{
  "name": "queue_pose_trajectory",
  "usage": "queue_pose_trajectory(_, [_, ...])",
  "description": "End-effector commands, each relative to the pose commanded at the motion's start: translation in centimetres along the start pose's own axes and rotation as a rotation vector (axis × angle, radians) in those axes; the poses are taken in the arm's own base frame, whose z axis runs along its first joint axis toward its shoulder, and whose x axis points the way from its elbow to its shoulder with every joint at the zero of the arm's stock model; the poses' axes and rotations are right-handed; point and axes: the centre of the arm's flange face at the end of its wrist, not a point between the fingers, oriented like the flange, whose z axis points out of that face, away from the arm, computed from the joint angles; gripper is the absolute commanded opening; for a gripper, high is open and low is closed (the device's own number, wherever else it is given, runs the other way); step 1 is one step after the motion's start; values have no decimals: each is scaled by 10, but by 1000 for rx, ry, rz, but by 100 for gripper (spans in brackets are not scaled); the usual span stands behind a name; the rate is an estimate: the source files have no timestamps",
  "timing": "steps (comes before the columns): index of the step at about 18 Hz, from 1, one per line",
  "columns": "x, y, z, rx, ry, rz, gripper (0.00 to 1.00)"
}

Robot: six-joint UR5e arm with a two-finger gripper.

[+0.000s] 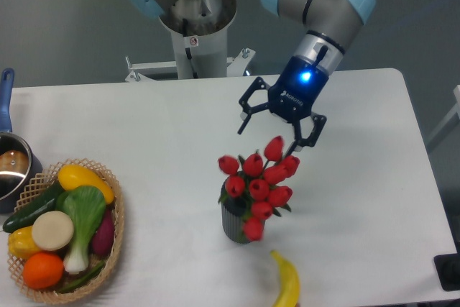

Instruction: Insert the flowers into the vase

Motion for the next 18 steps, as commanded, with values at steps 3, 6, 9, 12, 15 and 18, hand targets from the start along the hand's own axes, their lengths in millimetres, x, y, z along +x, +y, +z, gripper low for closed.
queue_pose_trajectory(3, [-18, 20, -21, -339, -186, 129, 100])
queue_pose_trajectory(6, [-33, 41, -17, -497, -209, 202, 100])
queue_pose_trajectory(9, [-73, 64, -19, -572, -224, 179, 100])
queue_pose_trajectory(12, [-107, 78, -22, -638, -206, 252, 100])
queue_pose_trajectory(15, [-132, 111, -26, -731, -169, 312, 100])
queue_pose_trajectory(18, [-159, 126, -11, -772, -148, 321, 100])
